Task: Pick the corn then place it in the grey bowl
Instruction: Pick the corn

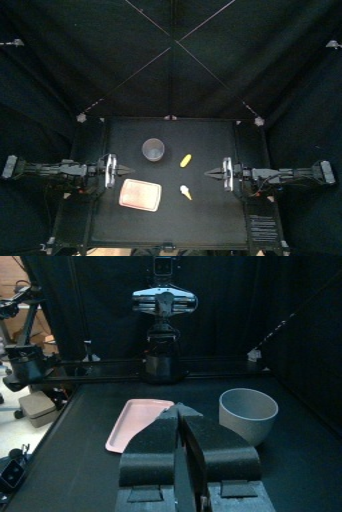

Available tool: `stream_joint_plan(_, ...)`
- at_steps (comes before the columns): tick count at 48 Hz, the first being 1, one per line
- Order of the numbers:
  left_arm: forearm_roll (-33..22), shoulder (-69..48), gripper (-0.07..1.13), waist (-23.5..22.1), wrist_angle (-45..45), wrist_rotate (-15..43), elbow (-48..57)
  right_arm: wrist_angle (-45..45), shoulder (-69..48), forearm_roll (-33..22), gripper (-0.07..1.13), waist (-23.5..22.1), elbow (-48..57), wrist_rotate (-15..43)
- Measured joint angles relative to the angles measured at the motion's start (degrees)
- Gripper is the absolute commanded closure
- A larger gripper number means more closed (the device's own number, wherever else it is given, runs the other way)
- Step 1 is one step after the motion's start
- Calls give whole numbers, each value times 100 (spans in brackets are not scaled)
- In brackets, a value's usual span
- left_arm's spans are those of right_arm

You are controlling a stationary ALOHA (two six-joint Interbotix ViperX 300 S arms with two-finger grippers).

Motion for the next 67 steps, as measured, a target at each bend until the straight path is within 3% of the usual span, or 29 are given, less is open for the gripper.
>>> stream_joint_plan(9, 9, -18, 99, 264, 0, 18, 9, 220, 527, -62, 95, -343, 18, -26)
stream_joint_plan(19, 70, -18, 99, 325, 0, 18, 9, 861, 1626, -747, 82, -853, -290, -26)
stream_joint_plan(35, 88, -26, 99, 325, 53, 9, 35, 1547, 2663, -1503, 30, -1758, -1063, -9)
stream_joint_plan(45, 79, -35, 99, 325, 62, 26, 62, 1582, 3261, -1556, 2, -1942, -1151, -9)
stream_joint_plan(67, 88, -35, 99, 352, 62, 44, 141, 1854, 5036, -1661, 1, -2030, -1907, -35)
